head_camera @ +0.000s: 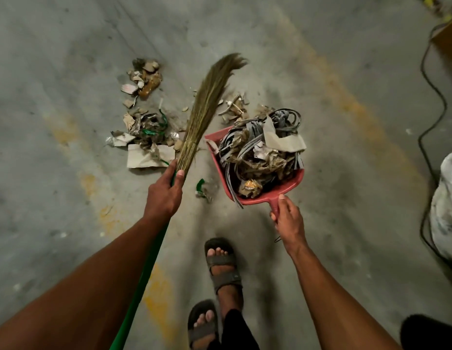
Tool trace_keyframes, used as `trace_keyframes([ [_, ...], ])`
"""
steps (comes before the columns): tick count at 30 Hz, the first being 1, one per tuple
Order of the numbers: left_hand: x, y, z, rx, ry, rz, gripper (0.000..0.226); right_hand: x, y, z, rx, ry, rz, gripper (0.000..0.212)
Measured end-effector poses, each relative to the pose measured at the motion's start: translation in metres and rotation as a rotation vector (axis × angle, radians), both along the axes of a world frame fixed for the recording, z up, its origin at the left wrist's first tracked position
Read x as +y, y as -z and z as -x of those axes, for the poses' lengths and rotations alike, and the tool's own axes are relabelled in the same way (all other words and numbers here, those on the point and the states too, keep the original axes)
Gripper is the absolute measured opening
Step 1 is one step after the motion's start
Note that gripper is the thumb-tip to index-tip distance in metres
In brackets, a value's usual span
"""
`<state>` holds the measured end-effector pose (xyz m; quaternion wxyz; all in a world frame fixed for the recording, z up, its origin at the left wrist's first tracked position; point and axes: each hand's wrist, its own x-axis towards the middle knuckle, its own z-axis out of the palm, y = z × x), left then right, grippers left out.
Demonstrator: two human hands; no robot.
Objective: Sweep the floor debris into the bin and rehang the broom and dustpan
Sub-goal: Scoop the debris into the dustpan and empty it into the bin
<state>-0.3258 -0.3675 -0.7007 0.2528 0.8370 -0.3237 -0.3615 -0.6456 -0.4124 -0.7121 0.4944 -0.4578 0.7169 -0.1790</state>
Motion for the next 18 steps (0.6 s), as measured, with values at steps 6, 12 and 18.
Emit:
trace_keyframes([
  [6, 0.041, -0.021, 0.036, 0.022, 0.075, 0.017, 0.056, 0.068, -0.022, 0.045, -0.029, 0.098, -0.005, 0.046],
  [12, 0.066, -0.019, 0.096, 0.033, 0.178, 0.0, 0.056, 0.126, -0.024, 0.11, 0.006, 0.204, -0.031, 0.047],
  [18, 0.082, -0.014, 0.181, 0.051, 0.318, 0.004, 0.055, 0.169, -0.018, 0.182, 0.04, 0.32, -0.015, 0.048],
])
